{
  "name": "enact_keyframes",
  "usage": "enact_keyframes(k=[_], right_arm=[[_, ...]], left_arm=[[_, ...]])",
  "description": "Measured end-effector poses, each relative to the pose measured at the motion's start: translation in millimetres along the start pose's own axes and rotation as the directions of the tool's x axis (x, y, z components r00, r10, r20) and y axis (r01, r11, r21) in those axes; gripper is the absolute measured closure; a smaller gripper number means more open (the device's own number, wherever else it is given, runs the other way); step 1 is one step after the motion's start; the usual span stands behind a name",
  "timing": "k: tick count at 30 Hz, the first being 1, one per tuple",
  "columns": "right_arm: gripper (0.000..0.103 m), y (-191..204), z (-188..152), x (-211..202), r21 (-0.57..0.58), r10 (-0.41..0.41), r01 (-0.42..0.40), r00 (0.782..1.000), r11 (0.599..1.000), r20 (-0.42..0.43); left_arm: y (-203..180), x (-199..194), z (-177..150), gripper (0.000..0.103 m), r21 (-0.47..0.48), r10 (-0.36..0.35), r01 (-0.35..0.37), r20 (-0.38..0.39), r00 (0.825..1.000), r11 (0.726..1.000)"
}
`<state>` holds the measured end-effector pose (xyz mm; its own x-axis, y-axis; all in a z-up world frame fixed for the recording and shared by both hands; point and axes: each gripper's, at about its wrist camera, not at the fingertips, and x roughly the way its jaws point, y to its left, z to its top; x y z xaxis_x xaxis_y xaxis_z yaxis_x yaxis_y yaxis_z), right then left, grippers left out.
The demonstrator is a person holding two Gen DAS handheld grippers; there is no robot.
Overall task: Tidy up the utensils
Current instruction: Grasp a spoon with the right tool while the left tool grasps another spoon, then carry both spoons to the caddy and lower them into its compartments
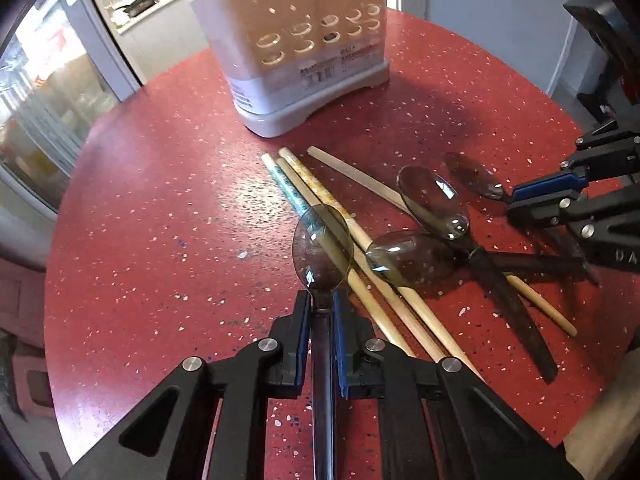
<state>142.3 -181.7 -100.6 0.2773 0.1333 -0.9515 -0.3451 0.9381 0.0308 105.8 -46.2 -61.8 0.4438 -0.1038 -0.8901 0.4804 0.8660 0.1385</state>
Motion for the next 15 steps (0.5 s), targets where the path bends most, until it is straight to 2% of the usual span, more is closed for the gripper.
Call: enact_keyframes(k=[3,8,15], right_arm=[[0.090,-7,-6,-6,0.024,0.015,-0.016,0.999,1.000,0.038],[0.090,-28,-15,-19,0.075,0.054,-0.063,0.991,0.995,0.121],[0.090,-55,-27,-50,0.142,0.094,-0.134,0.962,0.981,0.258]], left_arm=[[5,-14,-10,0.063,-0.069,-0.011,0.015,0.057,0.998,0.997],[14,-43,-21,0.063,-0.206,-0.008,0.041,0.158,0.987,0.978],[28,-78,-22,0.063,-0.284,0.010,0.070,0.271,0.963,0.956]])
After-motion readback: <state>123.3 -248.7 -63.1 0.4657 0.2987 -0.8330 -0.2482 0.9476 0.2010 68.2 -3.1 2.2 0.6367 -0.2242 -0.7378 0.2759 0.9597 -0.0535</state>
